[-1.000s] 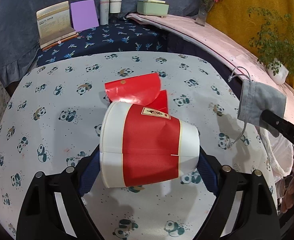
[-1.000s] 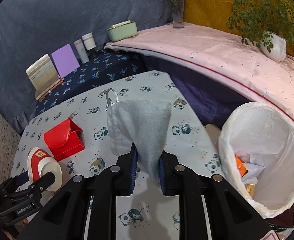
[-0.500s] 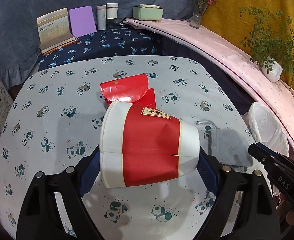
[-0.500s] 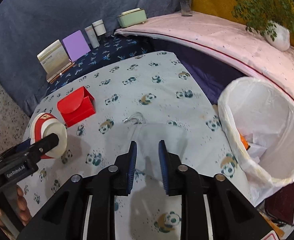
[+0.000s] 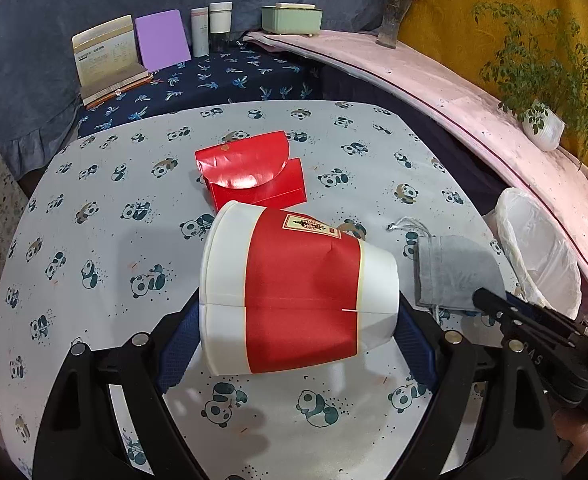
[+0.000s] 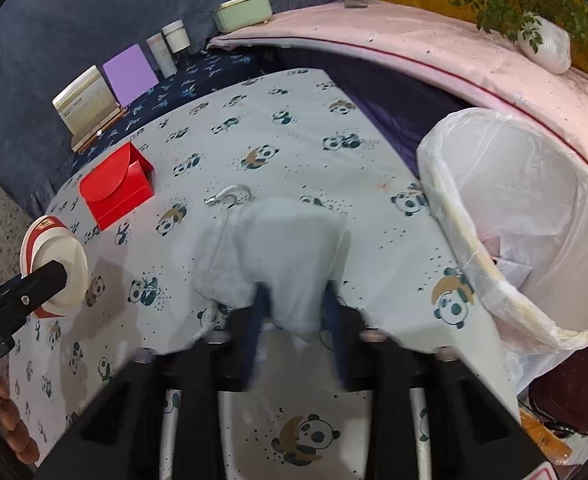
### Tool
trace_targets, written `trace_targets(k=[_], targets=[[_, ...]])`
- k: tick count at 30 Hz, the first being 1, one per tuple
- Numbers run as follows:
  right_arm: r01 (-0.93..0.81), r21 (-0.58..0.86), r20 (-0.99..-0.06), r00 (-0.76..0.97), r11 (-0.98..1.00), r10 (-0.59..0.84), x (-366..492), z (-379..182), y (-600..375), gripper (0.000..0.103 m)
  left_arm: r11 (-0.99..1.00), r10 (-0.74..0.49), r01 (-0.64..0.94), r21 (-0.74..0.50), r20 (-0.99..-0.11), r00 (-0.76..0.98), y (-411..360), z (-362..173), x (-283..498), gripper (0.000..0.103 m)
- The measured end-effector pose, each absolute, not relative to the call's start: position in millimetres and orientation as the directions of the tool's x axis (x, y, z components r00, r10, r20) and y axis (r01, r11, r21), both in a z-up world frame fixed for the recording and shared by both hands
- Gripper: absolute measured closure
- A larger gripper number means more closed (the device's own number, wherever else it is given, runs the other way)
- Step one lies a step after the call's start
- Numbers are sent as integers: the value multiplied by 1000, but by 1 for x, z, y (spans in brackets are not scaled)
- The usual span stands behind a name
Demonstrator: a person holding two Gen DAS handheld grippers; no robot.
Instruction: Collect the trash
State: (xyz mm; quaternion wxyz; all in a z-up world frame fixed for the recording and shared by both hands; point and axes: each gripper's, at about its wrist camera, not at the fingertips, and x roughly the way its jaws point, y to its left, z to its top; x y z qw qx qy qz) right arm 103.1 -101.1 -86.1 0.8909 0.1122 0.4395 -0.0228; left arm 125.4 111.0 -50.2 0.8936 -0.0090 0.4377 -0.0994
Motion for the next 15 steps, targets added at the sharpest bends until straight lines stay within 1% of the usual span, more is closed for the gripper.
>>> trace_targets(k=[3, 10, 13, 15], targets=[[127, 191, -755, 652, 973, 63, 100, -69, -101, 86, 981, -183, 168, -101, -779, 600, 111, -49, 126, 21], [97, 246, -670, 736, 964, 97, 96, -17, -107, 87, 979, -187, 179, -95, -766, 616, 106, -39, 124, 21], [73, 330, -645, 746, 941, 168, 95, -4, -112, 87, 978, -192, 187, -94, -759, 622, 103, -34, 121, 21], [61, 354, -644, 739, 933, 196, 94, -2, -112, 87, 977, -195, 190, -95, -756, 625, 102, -32, 120, 21]])
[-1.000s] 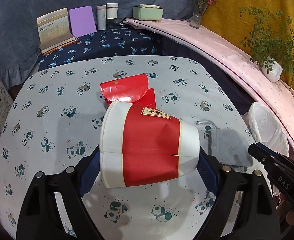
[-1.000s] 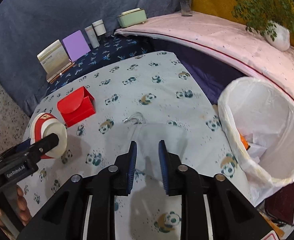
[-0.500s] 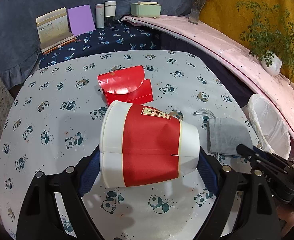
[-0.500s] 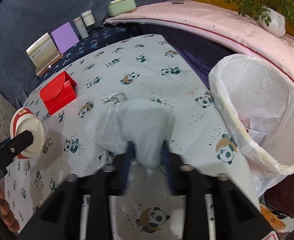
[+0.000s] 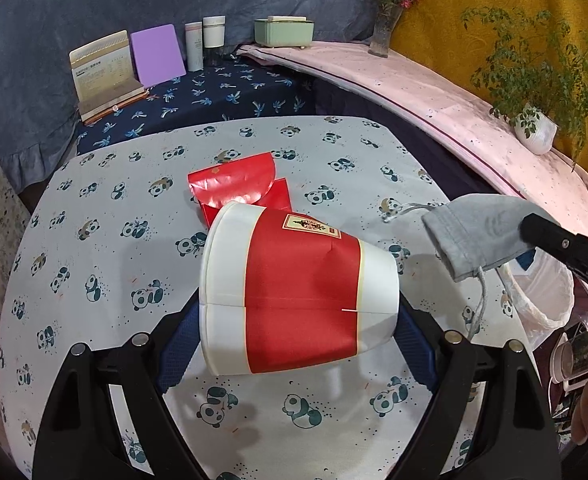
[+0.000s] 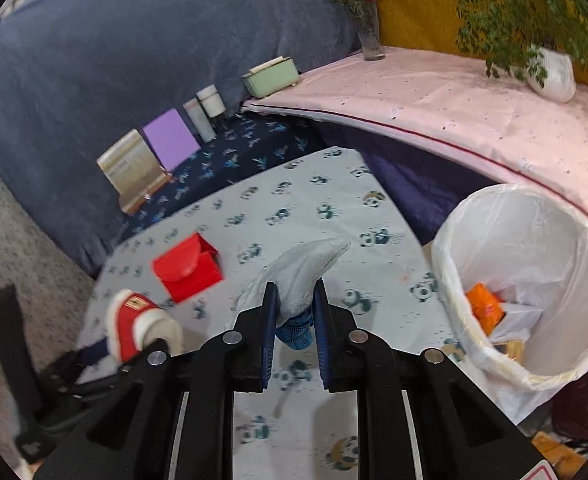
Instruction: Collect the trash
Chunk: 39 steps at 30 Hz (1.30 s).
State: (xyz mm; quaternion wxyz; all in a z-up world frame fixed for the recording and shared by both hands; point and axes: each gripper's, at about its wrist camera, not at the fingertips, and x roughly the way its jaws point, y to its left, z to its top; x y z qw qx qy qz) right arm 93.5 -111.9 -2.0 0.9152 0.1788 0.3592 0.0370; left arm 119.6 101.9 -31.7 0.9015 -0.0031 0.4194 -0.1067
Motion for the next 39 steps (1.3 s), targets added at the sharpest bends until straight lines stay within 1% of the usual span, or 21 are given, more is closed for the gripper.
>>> trace_targets(k=[4, 8, 11, 14, 15, 19, 20, 21, 22, 29, 31, 32, 39], targets=[[63, 310, -669, 723, 949, 171, 88, -10, -105, 84, 978, -191, 190, -89, -752, 631, 100, -28, 117, 21], [57, 341, -652, 733, 938, 193, 81, -8, -110, 84, 978, -187, 190, -84, -752, 632, 99, -27, 116, 21], [54, 311, -639, 751, 949, 167, 79, 1, -109, 85, 978, -188, 194, -82, -753, 631, 97, -27, 115, 21], [73, 294, -649, 747, 953, 143, 78, -1, -113, 85, 976, -192, 204, -79, -752, 630, 93, -27, 113, 21], [86, 288, -656, 744, 954, 131, 76, -4, -115, 84, 975, -193, 207, -77, -752, 630, 93, -27, 113, 21], [108, 283, -698, 705, 953, 127, 69, -26, -119, 65, 974, -198, 212, -80, -757, 623, 91, -30, 111, 21], [106, 282, -706, 696, 954, 131, 66, -31, -117, 62, 974, -197, 213, -79, -758, 622, 90, -31, 110, 21], [104, 280, -713, 688, 954, 134, 64, -36, -116, 56, 974, -197, 214, -78, -760, 619, 89, -32, 110, 21], [101, 279, -718, 682, 955, 138, 61, -40, -113, 53, 973, -199, 216, -79, -762, 616, 88, -34, 110, 21], [41, 248, -763, 624, 968, 169, 47, -65, -84, 52, 975, -185, 210, -69, -778, 601, 91, -45, 104, 21], [34, 238, -775, 609, 971, 169, 47, -75, -76, 48, 977, -182, 199, -76, -783, 594, 95, -49, 103, 21], [29, 231, -781, 602, 973, 167, 48, -79, -72, 48, 978, -179, 195, -76, -786, 592, 97, -50, 103, 21], [28, 202, -810, 567, 979, 151, 61, -104, -62, 48, 983, -152, 170, -64, -801, 579, 113, -62, 100, 21]])
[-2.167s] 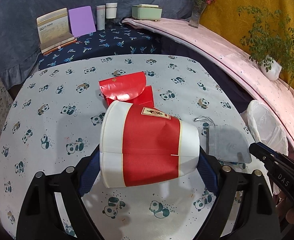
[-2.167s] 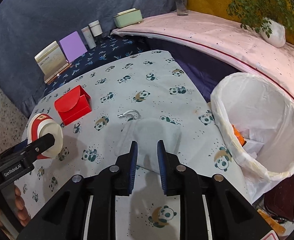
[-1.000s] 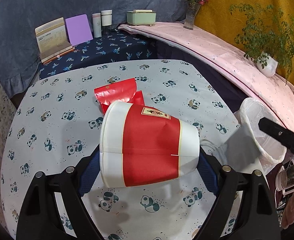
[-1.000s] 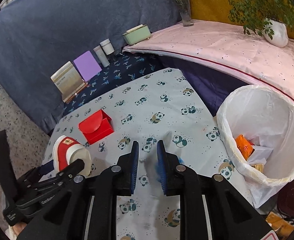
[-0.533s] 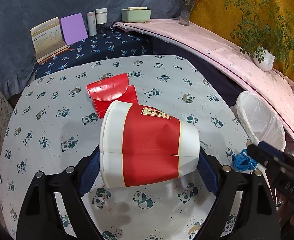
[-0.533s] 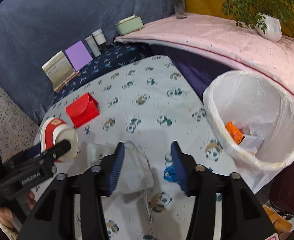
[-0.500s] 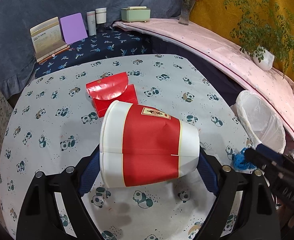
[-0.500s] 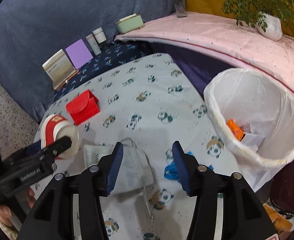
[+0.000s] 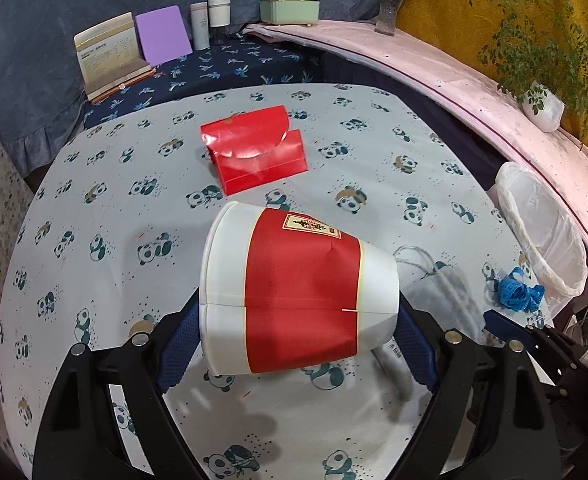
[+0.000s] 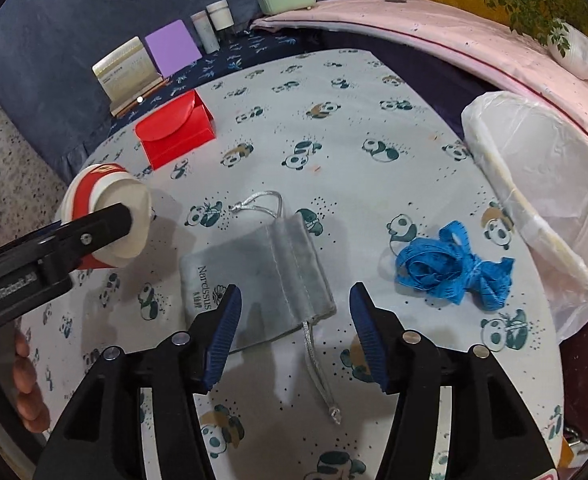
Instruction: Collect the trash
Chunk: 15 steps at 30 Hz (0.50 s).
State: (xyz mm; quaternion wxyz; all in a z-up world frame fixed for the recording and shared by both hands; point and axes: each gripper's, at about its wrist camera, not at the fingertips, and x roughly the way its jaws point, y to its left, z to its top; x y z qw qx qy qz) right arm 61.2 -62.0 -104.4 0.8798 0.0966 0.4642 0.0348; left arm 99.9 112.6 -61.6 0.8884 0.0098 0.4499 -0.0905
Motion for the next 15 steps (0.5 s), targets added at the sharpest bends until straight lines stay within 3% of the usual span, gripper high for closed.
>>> trace_targets(k=[2, 3, 4, 6, 15], targets=[[28, 185, -810, 570, 982, 137, 63, -109, -60, 54, 985, -146, 164, -62, -804, 576, 115, -64, 100, 21], [21, 172, -810, 572, 985, 129, 64, -108, -57, 61, 985, -143, 162, -59, -806, 575, 116, -65, 100, 21], [12, 165, -814, 567, 986, 129, 65, -108, -55, 77, 985, -141, 161, -58, -806, 575, 117, -65, 100, 21], [3, 177, -809, 569, 984, 144, 65, -105, -54, 90, 986, -141, 158, -60, -805, 576, 117, -64, 101, 21], [20, 203, -706, 696, 979, 132, 66, -45, -78, 95, 978, -170, 203, -54, -772, 613, 88, -39, 110, 21]])
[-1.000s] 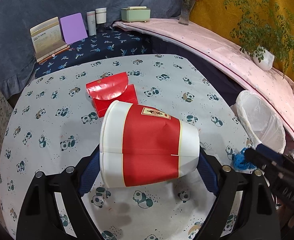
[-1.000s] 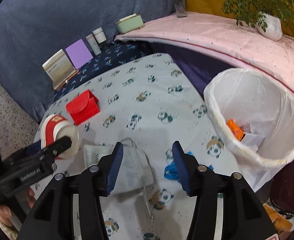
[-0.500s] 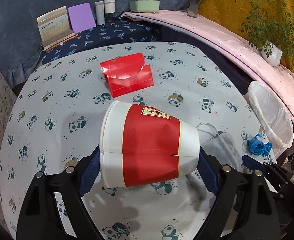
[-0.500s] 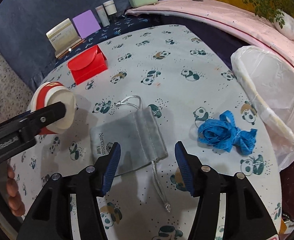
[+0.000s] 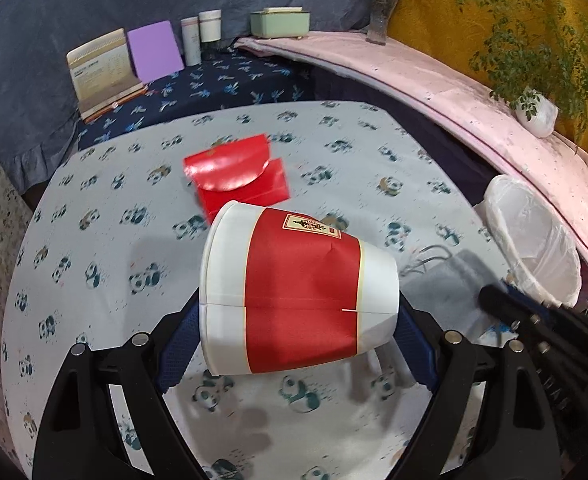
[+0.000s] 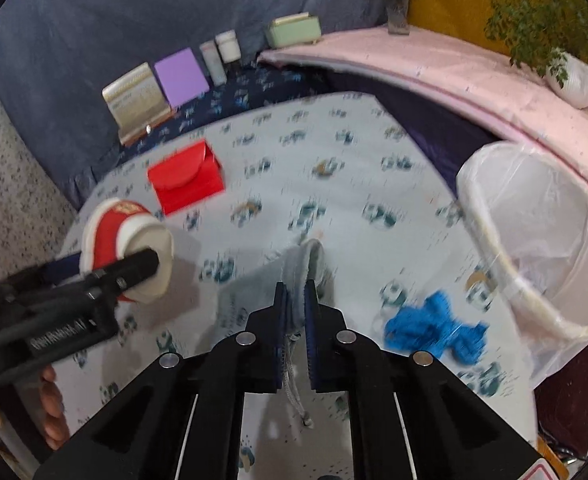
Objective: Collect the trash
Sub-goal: 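Carry the paper cup with the left tool while the right tool carries the pouch to the bin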
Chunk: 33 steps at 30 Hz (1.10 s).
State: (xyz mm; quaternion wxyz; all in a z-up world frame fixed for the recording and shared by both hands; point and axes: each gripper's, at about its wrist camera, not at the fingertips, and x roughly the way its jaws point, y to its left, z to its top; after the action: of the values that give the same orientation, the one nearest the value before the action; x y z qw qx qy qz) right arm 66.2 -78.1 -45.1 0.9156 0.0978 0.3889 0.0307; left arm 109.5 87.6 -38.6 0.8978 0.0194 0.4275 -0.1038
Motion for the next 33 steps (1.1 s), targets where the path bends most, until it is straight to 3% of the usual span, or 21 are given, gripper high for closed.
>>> trace_targets(k=[12, 21, 33], targets=[[233, 240, -591, 805, 942, -49, 51, 13, -202, 95, 918, -308, 393, -53, -720, 622, -25, -3, 120, 21], [407, 220, -604, 770, 886, -204, 23, 5, -288, 95, 845, -405, 531, -69, -731, 549, -117, -8, 119, 21], [468, 231, -625, 743, 853, -239, 14, -10, -323, 95, 795, -437, 604, -59, -747, 502, -176, -18, 117, 21]])
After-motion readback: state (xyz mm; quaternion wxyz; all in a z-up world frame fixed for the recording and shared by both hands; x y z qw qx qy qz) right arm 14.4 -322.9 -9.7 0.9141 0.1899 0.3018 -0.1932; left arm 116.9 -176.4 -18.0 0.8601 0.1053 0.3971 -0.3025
